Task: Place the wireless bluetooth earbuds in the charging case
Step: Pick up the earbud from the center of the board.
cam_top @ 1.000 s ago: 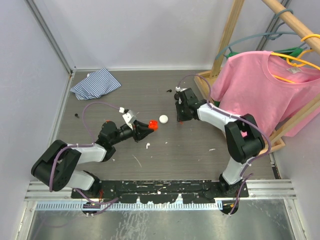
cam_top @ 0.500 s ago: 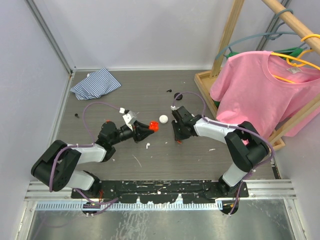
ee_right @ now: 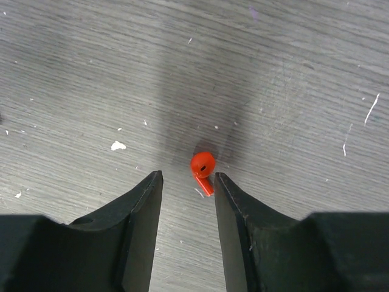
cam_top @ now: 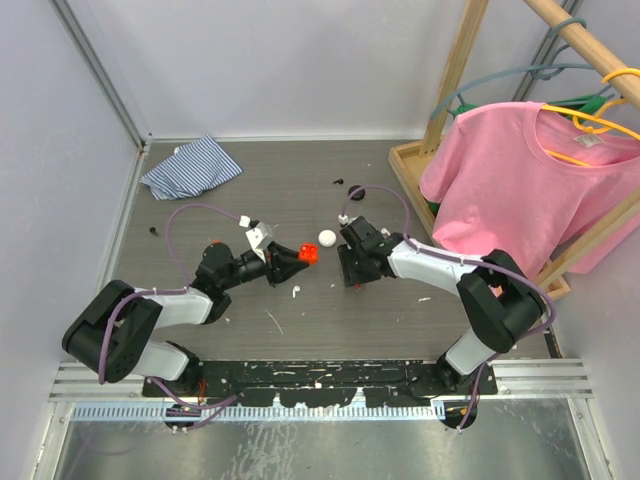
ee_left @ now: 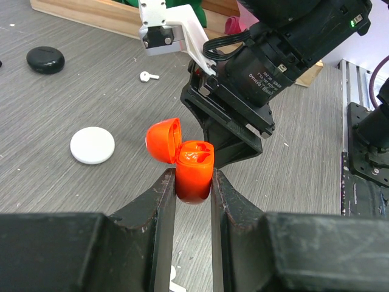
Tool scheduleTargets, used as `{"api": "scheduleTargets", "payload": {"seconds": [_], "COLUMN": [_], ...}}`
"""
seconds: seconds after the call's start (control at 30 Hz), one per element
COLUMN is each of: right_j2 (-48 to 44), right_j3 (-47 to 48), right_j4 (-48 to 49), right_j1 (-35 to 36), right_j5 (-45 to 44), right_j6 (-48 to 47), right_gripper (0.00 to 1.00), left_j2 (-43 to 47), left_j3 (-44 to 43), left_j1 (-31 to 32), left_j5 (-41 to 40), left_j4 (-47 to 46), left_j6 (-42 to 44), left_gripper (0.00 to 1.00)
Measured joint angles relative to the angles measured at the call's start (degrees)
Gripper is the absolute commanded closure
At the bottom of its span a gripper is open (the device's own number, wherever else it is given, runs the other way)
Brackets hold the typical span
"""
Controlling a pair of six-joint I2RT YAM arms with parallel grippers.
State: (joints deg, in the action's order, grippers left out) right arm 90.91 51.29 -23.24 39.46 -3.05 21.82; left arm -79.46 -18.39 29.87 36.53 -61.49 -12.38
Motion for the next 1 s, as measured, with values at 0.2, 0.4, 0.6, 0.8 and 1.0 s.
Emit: {"api": "scheduleTargets", "payload": {"seconds": [0.2,0.4,0.6,0.8,1.0], "right_j2": [-0.55,-0.55,0.37,6.45,12.13], "right_j3": [-0.74,-0.70,5.38,13.09,16.70], "right_j4": [-0.87,-3.02,-9.20,-14.12,-18.21], "right_j1": [1.18,1.97,2.05,2.05,2.05], "right_j5": [0.02,-1.16,-2.10,-3.37,-4.17], "right_j6": [0.94,1.03,-0.63,-3.10,-5.03], "right_gripper": [0.54,0.54,0.55,0.61,0.62], "left_j2": [0.00,0.00,0.00,0.00,0.70], "left_j3": [0.00,0.00,0.00,0.09,1.05], "left_j1": [0.00,0.00,0.00,0.00,0.00], "left_j5": [0.44,0.63,0.76,0.35,-1.46], "left_j4": [-0.02,-0.02,-0.02,-0.04,-0.04], "left_j6": [-0.07,-0.11,-0.11,0.04,0.55], "left_gripper": [1.00,0.98,0.98,0.98,0.98]}}
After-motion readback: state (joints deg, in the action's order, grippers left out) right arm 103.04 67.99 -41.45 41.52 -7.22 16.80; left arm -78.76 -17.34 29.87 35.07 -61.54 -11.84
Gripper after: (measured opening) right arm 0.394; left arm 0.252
